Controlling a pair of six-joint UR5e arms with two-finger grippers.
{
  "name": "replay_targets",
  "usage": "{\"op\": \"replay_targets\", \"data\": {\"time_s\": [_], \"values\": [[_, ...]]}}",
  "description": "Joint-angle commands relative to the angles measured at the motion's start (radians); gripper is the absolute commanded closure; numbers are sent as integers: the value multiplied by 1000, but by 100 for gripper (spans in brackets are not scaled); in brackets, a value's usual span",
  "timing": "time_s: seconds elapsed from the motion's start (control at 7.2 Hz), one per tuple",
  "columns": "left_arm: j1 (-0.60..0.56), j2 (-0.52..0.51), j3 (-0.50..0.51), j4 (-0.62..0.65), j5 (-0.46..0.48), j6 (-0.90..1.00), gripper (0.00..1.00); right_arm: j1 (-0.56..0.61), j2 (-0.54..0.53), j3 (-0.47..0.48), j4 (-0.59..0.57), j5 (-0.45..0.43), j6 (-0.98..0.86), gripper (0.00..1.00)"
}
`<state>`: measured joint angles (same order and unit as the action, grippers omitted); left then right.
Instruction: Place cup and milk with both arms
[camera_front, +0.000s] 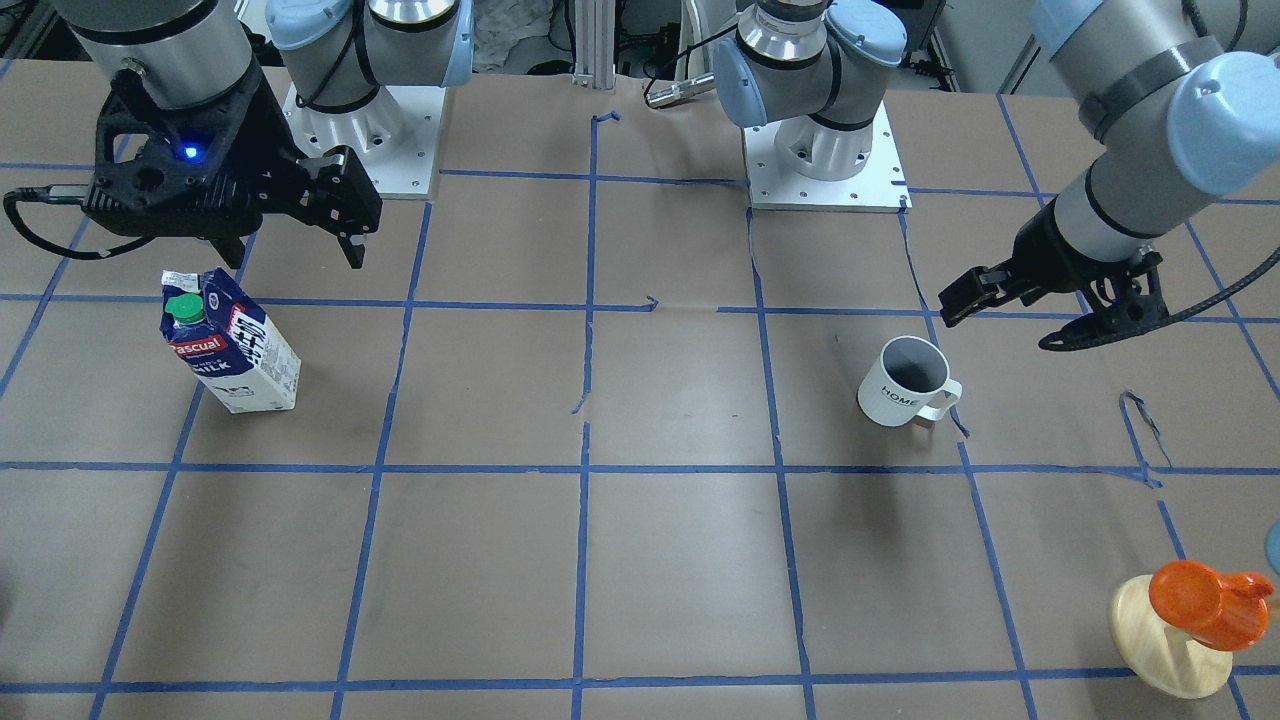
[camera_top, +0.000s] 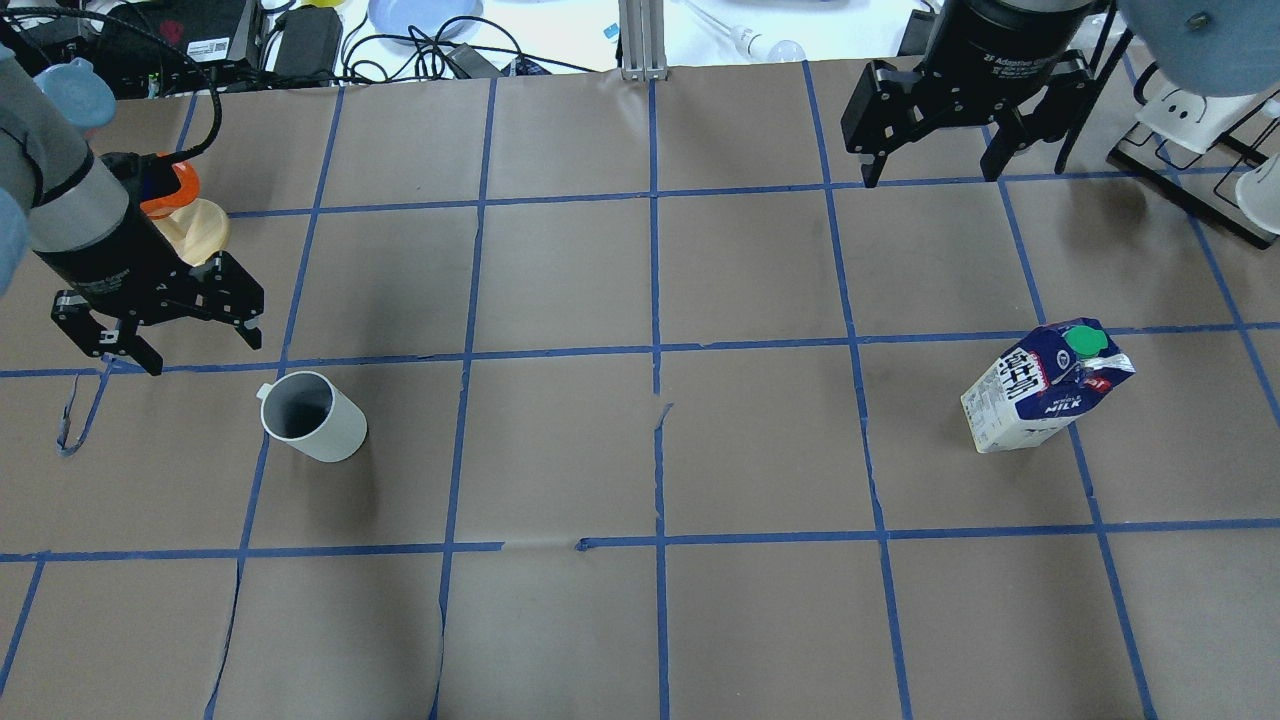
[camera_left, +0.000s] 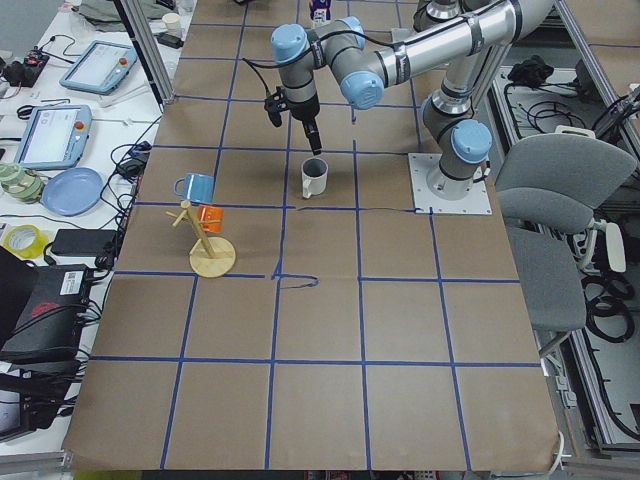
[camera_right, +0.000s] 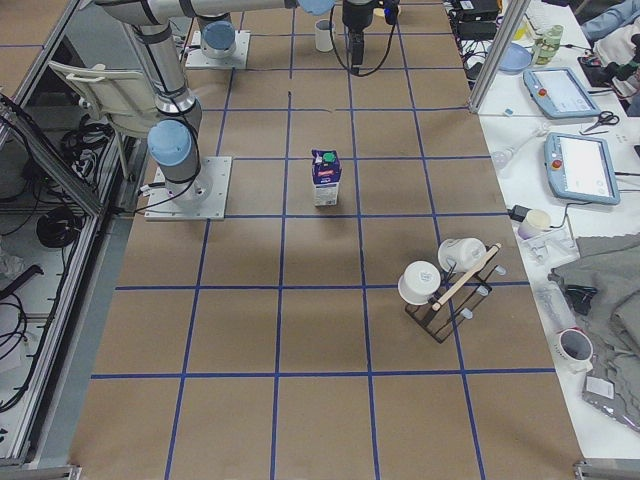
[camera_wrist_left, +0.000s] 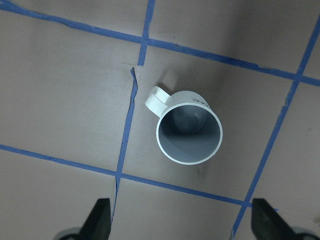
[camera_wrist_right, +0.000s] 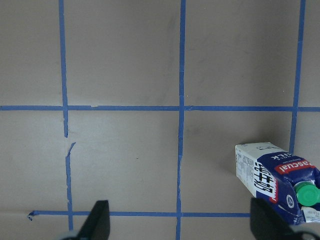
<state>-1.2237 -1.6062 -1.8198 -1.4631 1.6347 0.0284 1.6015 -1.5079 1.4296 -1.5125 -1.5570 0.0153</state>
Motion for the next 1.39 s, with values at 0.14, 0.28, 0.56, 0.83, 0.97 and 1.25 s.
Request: {"op": "replay_targets", "data": {"time_s": [0.14, 0.28, 0.56, 0.83, 0.97, 1.25], "values": [[6, -32, -159, 194, 5, -51, 0, 0, 0, 0, 0, 1, 0, 0], [38, -41, -165, 202, 2, -97, 0, 0, 1, 0, 0, 0, 0, 0], [58, -73, -168, 202, -6, -113, 0, 0, 1, 2, 0, 0, 0, 0], [58, -102, -193, 233, -7, -113, 0, 0, 1, 2, 0, 0, 0, 0], [58, -122, -196, 244, -7, -116, 0, 0, 0, 2, -2, 0, -1, 0], [58, -150, -196, 268, -22, -114, 0, 0, 0, 3, -2, 0, -2, 0]]}}
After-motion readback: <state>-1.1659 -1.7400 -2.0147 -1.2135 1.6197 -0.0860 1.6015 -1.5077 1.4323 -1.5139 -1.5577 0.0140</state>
